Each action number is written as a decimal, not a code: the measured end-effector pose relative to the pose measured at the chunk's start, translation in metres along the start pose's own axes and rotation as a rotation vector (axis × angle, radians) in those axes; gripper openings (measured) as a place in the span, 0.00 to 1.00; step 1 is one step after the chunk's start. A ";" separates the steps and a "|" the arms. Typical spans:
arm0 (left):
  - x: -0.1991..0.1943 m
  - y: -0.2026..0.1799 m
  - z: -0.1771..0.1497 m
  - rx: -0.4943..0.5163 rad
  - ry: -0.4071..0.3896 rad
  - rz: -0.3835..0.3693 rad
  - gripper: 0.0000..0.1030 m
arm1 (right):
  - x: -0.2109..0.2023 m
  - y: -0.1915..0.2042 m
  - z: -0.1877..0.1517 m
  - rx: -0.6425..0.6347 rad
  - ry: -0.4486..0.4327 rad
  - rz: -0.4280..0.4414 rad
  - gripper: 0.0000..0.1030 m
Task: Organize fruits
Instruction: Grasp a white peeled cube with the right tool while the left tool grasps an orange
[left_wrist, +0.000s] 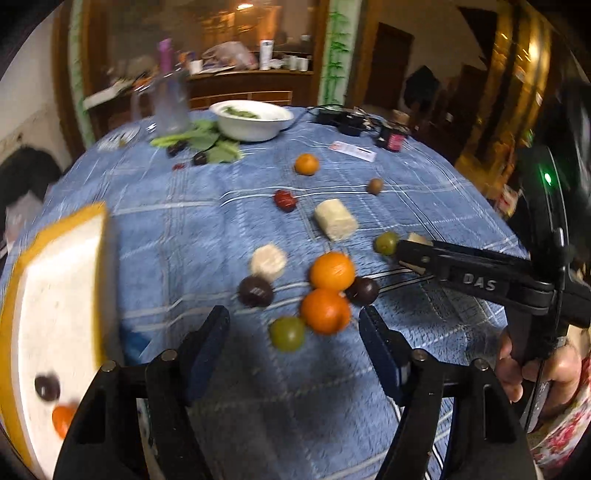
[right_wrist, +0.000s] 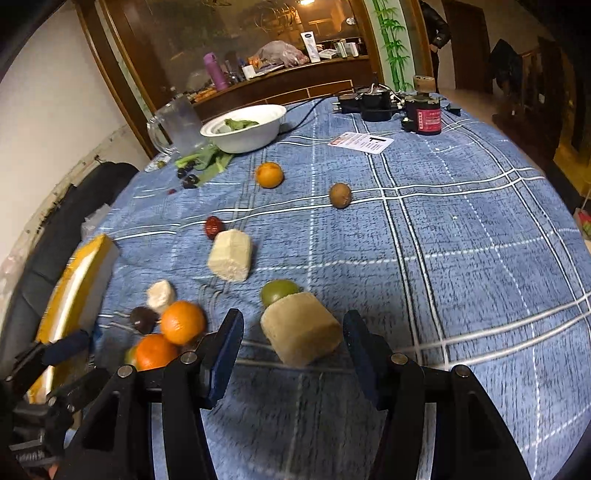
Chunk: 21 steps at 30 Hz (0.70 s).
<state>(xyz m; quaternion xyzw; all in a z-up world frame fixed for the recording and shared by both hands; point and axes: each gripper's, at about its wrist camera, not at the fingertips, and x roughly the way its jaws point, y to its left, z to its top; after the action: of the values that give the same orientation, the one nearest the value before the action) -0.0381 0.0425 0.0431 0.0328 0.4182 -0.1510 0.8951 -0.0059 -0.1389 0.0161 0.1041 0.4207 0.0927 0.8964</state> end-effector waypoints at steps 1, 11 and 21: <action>0.004 -0.004 0.001 0.023 -0.002 -0.010 0.69 | 0.003 -0.001 0.000 -0.002 0.002 -0.002 0.58; 0.044 -0.013 0.003 0.116 0.080 -0.038 0.44 | 0.013 -0.005 0.001 -0.004 0.004 0.001 0.52; 0.025 -0.017 0.001 0.092 0.033 -0.022 0.33 | 0.009 -0.010 0.001 0.013 -0.009 0.017 0.48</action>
<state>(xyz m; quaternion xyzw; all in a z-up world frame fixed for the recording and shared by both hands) -0.0276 0.0201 0.0262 0.0719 0.4260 -0.1796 0.8838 0.0012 -0.1459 0.0076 0.1141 0.4162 0.0970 0.8969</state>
